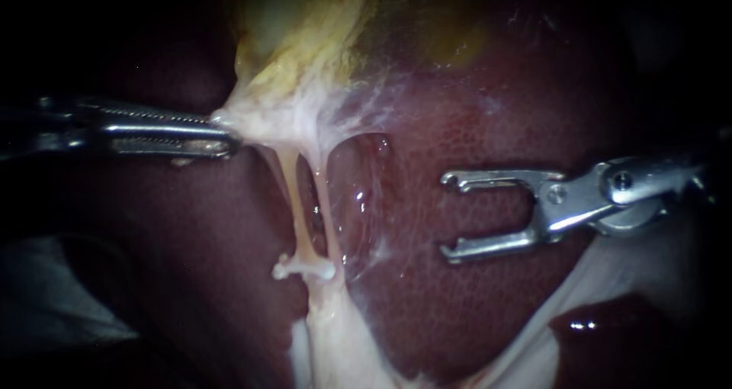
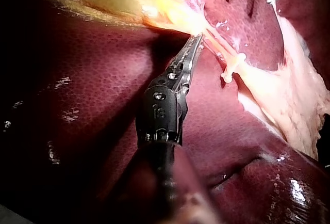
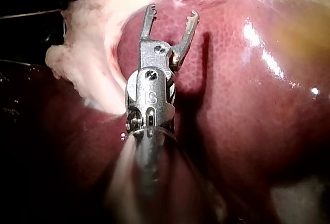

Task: Going back first clip left tube

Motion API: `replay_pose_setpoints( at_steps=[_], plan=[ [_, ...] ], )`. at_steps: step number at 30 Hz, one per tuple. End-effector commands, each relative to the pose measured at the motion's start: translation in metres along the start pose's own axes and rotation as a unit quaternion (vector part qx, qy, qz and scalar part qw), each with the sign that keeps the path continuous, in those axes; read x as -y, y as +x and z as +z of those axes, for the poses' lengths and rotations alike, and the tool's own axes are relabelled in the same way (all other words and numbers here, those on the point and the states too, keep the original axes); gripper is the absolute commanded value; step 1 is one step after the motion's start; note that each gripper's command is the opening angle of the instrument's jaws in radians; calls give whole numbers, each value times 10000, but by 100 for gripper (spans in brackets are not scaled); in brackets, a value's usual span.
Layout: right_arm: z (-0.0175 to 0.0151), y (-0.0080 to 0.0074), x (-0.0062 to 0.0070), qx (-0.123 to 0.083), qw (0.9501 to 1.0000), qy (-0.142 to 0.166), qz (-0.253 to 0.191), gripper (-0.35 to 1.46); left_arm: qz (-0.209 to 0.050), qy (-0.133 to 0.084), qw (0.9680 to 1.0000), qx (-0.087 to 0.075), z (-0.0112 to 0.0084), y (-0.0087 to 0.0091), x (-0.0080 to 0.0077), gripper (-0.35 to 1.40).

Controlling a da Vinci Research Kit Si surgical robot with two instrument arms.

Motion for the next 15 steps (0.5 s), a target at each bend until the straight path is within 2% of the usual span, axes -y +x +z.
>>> replay_pose_setpoints(
  at_steps=[1,7,10,12,15],
  plan=[
    [1,0,-1,-6,10000,0,-2,50,13,22,10000,-5,5,-3,1,-35],
    [0,0,0,-7,10000,3,-4,50,80,35,10000,-35,48,-26,13,-35],
    [0,0,0,-7,10000,3,-4,50,141,4,9999,8,70,-34,23,-35],
    [0,-1,0,-2,10000,-10,-34,50,149,-7,9999,9,77,-36,28,-35],
    [-1,-1,0,-3,10000,-6,-35,50,152,-16,9999,10,78,-35,30,-35]
  ],
)
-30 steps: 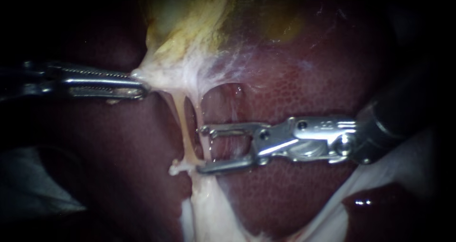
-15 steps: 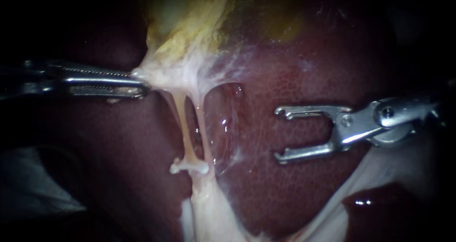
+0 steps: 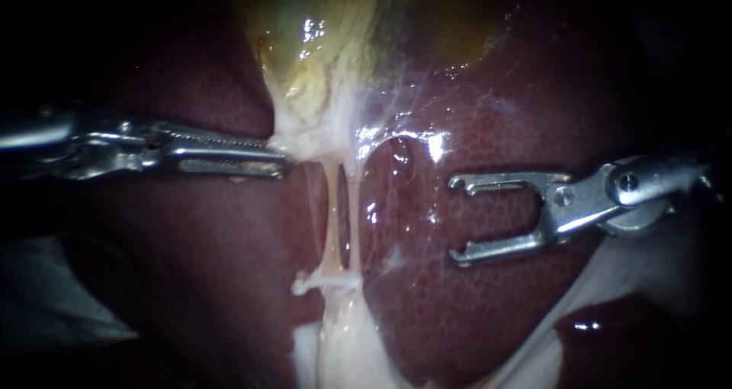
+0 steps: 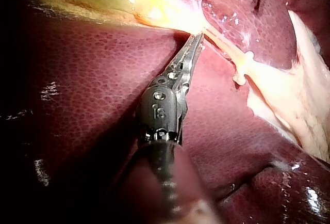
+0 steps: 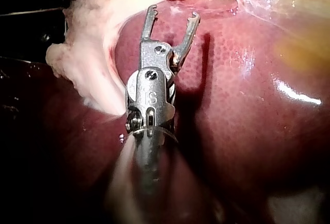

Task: Going back first clip left tube

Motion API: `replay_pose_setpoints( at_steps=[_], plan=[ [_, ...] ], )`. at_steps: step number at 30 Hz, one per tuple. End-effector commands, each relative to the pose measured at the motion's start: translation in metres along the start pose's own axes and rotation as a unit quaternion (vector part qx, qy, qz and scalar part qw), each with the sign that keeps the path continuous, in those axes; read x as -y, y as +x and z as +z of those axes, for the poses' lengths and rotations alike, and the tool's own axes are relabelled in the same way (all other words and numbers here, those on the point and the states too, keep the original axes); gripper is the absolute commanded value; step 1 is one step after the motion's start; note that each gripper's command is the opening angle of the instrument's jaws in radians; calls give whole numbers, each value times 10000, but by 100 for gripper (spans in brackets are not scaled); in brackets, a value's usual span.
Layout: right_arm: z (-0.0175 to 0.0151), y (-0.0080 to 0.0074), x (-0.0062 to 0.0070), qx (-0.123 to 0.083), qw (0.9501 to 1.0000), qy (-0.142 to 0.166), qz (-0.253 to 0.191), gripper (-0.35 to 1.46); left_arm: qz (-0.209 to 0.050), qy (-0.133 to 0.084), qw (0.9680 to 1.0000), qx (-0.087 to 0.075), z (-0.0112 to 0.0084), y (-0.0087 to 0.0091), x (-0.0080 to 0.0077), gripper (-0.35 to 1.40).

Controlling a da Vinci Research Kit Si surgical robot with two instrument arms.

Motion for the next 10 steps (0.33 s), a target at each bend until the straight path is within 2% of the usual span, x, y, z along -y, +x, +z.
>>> replay_pose_setpoints(
  at_steps=[1,10],
  plan=[
    [-1,0,0,4,10000,1,-1,50,-4,-6,10000,7,-1,-1,0,-35],
    [-2,0,-1,0,10000,16,-28,50,0,-14,10000,8,-5,-2,0,-35]
  ],
)
